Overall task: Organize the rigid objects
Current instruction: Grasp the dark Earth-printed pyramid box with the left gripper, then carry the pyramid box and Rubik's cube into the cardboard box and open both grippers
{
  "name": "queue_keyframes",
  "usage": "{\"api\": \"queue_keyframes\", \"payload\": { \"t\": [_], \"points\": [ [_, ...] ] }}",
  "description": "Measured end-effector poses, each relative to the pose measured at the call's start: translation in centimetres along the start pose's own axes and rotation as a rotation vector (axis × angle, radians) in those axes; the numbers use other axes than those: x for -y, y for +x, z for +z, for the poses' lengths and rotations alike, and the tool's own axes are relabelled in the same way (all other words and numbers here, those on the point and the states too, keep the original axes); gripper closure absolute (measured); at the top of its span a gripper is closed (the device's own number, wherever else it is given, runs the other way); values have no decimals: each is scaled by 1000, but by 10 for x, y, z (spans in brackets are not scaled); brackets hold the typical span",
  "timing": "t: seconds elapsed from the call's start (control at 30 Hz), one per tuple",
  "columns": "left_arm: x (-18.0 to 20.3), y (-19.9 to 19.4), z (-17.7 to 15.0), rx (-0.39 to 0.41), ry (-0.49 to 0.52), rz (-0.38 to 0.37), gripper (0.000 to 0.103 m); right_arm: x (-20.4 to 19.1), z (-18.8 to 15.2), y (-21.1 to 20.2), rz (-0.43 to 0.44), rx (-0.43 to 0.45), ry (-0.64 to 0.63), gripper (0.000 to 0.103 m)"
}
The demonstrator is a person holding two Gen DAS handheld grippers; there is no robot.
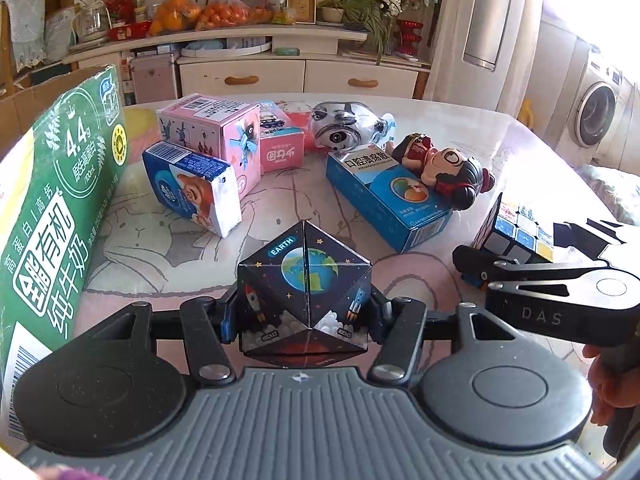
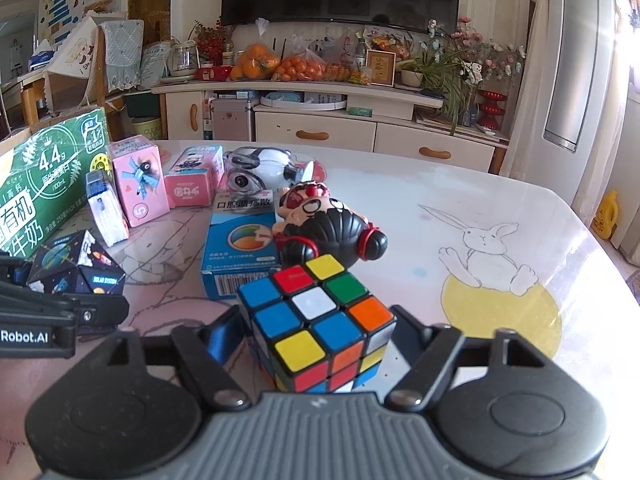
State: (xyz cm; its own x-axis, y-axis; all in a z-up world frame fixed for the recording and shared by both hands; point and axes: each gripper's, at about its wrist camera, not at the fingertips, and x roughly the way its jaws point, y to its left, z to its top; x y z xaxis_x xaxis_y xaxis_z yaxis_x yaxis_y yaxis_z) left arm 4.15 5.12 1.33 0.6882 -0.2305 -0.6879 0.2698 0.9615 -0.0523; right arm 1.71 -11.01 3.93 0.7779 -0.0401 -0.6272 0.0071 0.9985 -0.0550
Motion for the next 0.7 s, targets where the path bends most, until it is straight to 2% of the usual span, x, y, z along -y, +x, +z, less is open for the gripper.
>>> {"api": "queue_keyframes", "payload": {
  "t": [0.37, 0.7],
  "points": [
    [-5, -12, 3, 7, -52, -2, 32, 0, -3, -7, -13, 19, -4, 34],
    [-7, -44, 12, 57, -66, -57, 32, -11, -4, -17, -32, 46, -14, 34]
  ]
}}
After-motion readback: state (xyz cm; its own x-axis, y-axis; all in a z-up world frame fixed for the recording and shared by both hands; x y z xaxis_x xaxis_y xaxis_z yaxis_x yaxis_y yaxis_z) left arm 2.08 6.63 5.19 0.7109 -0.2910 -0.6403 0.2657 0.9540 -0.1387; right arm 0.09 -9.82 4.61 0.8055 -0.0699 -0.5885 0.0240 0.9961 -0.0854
